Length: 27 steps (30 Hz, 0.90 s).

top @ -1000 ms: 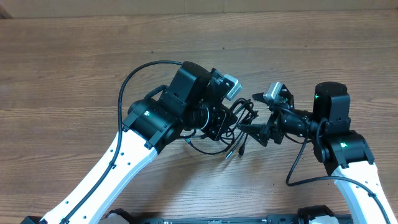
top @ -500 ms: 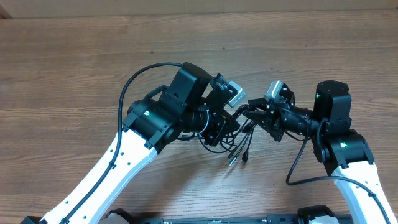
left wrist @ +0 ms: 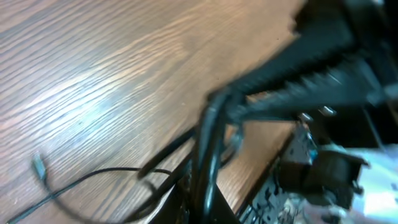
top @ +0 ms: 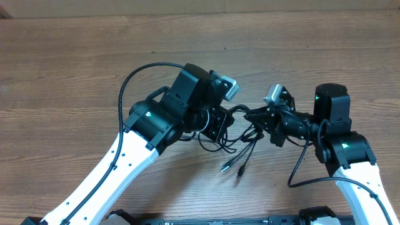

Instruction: Untangle cables

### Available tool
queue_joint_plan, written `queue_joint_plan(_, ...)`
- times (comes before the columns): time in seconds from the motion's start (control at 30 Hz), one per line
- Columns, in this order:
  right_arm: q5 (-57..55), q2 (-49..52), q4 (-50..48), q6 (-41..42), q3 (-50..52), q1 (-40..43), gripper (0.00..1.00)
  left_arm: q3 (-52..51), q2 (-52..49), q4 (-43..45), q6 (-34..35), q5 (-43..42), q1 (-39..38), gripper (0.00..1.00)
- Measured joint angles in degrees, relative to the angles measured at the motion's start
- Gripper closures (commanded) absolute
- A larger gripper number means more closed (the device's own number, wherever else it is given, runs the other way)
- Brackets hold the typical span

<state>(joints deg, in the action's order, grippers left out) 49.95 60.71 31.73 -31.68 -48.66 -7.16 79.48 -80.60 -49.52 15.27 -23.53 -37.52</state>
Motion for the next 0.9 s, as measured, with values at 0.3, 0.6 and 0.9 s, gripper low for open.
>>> queue_joint_plan(0.3, 0.4, 0.0, 0.5, 0.1, 0.0, 0.0, 0.96, 0.0, 0.0, 0.0, 8.9, 6.1, 0.0, 0.96)
queue_joint_plan(0.6, 0.5, 0.0, -1.2, 2.0, 0.0, 0.0, 0.96, 0.0, 0.0, -0.6, 11.7, 9.4, 0.0, 0.96)
queue_joint_plan(0.9, -11.3, 0.0, -4.7, 22.0, 0.0, 0.0, 0.96, 0.0, 0.0, -2.9, 19.3, 17.0, 0.0, 0.96)
